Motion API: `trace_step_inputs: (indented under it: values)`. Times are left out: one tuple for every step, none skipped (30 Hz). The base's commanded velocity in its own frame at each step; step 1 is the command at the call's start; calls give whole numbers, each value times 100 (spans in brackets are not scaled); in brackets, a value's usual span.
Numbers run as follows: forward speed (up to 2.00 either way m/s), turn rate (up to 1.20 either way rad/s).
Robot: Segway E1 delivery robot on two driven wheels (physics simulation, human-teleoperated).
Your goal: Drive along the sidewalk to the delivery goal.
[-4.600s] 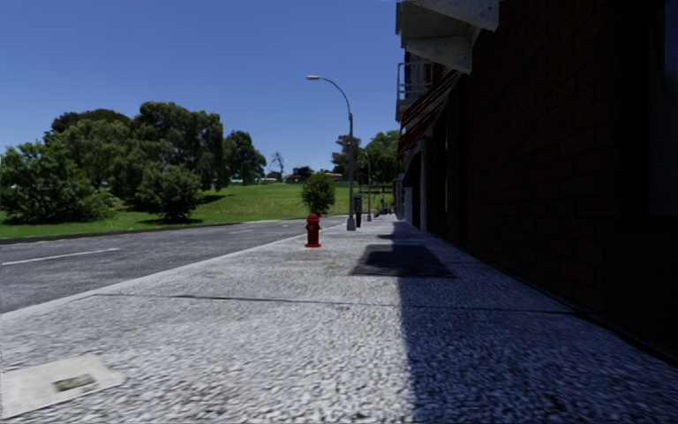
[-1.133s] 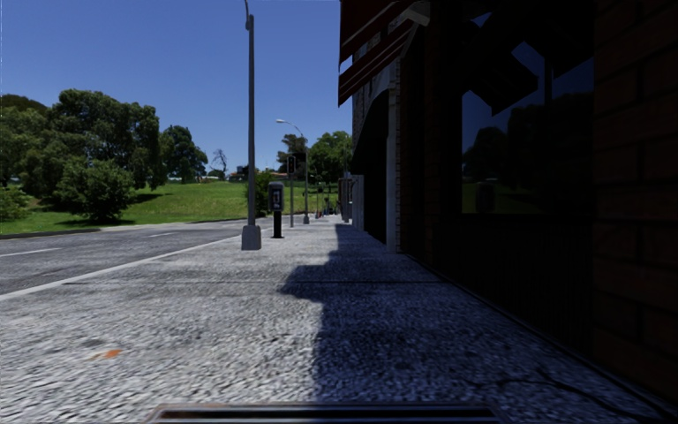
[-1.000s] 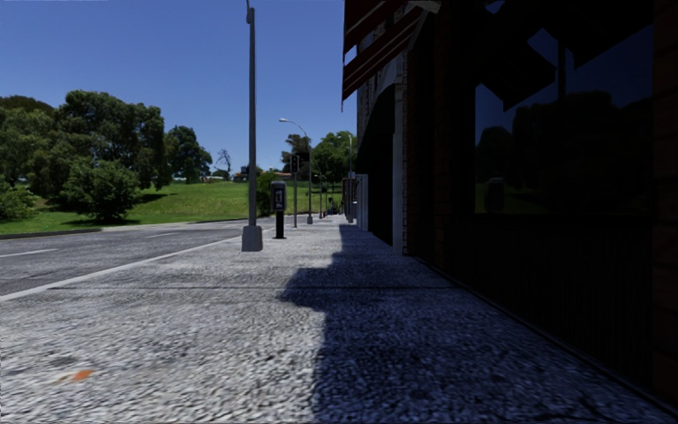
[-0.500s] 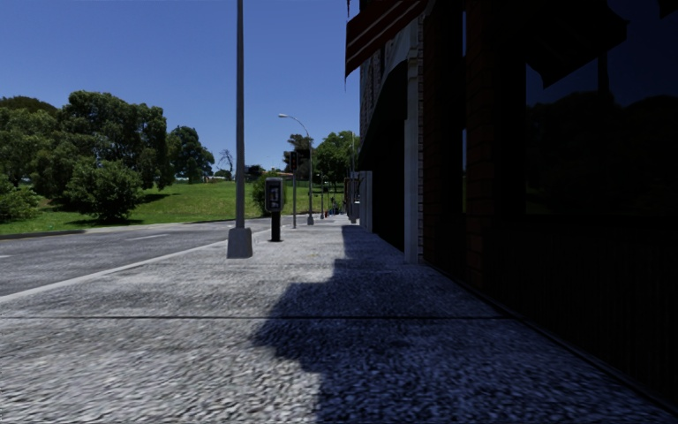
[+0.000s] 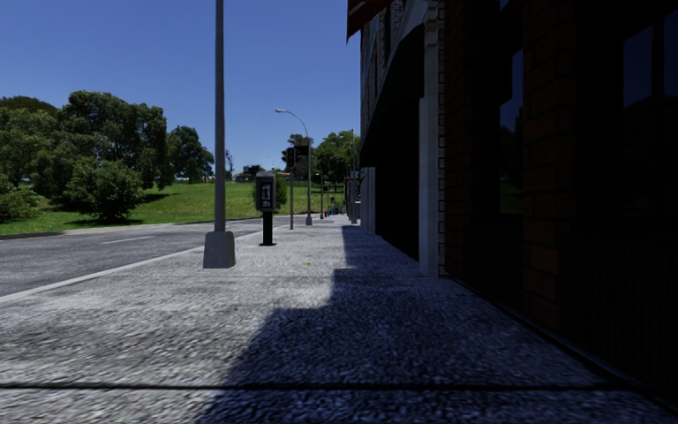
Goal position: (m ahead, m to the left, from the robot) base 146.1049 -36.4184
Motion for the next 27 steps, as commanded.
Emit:
trace_step_inputs:
  values:
    - [200,0]
    - [200,0]
    - [200,0]
    - [200,0]
    - [200,0]
    - [200,0]
    - [200,0]
    - [200,0]
    - [200,0]
    - [200,0]
    - [200,0]
    - [200,0]
    - [200,0]
    - [200,0]
    - [200,0]
    - [200,0]
    - [200,0]
    - [200,0]
    - [200,0]
    - [200,0]
    - [200,0]
    - [200,0]
    - [200,0]
    - [200,0]
    - [200,0]
    - [200,0]
    - [200,0]
